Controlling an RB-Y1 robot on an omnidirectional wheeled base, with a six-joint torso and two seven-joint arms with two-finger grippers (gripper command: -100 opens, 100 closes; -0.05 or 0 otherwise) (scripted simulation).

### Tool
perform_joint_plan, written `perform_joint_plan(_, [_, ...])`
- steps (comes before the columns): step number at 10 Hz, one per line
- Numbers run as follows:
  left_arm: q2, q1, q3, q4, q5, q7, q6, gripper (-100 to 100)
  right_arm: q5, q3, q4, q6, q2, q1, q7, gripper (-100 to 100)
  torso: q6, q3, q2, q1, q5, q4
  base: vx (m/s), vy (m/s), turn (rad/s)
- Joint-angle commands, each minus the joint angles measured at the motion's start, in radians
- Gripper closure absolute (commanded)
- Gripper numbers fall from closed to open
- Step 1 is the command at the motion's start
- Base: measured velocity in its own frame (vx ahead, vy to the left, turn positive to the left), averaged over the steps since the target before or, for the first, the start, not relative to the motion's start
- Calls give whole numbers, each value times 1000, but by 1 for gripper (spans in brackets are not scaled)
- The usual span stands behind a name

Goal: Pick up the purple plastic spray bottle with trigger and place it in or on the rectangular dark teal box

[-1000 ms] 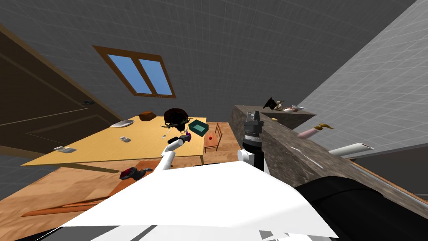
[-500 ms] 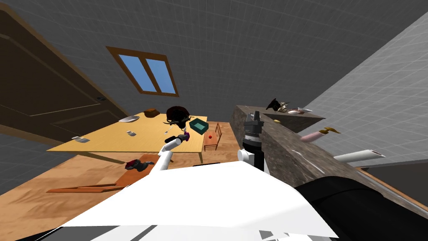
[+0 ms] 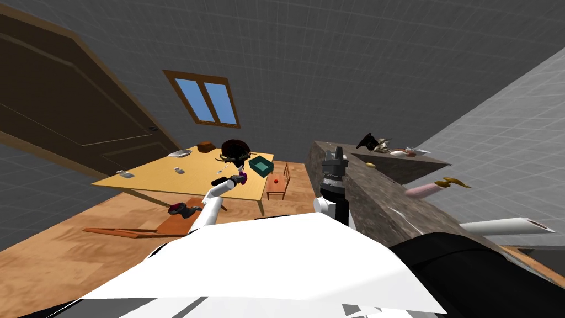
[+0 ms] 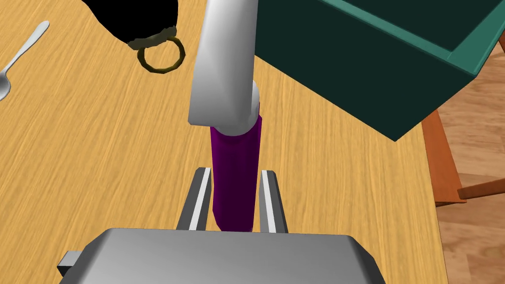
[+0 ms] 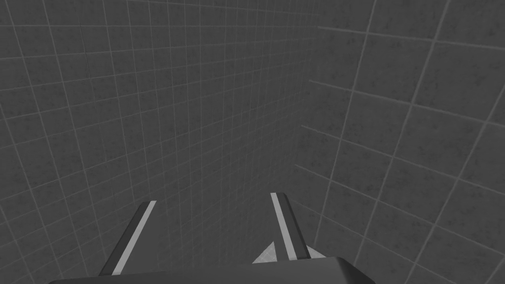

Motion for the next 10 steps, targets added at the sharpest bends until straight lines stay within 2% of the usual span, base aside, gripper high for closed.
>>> perform_joint_plan(1, [22, -5, 10, -10, 7, -12, 21, 100, 0, 0, 0, 0, 0, 0, 0, 0, 0, 0, 0, 0, 0, 0, -10, -191, 157])
perform_joint_plan(7, [107, -16, 57, -85, 12, -38, 131, 100, 0, 0, 0, 0, 0, 0, 0, 0, 1, 0, 0, -2, -1, 0, -17, -203, 133])
perform_joint_plan(10, [142, -26, 73, -104, 18, -26, 178, 100, 0, 0, 0, 0, 0, 0, 0, 0, 1, 1, 0, 2, 0, 1, -9, -118, -4])
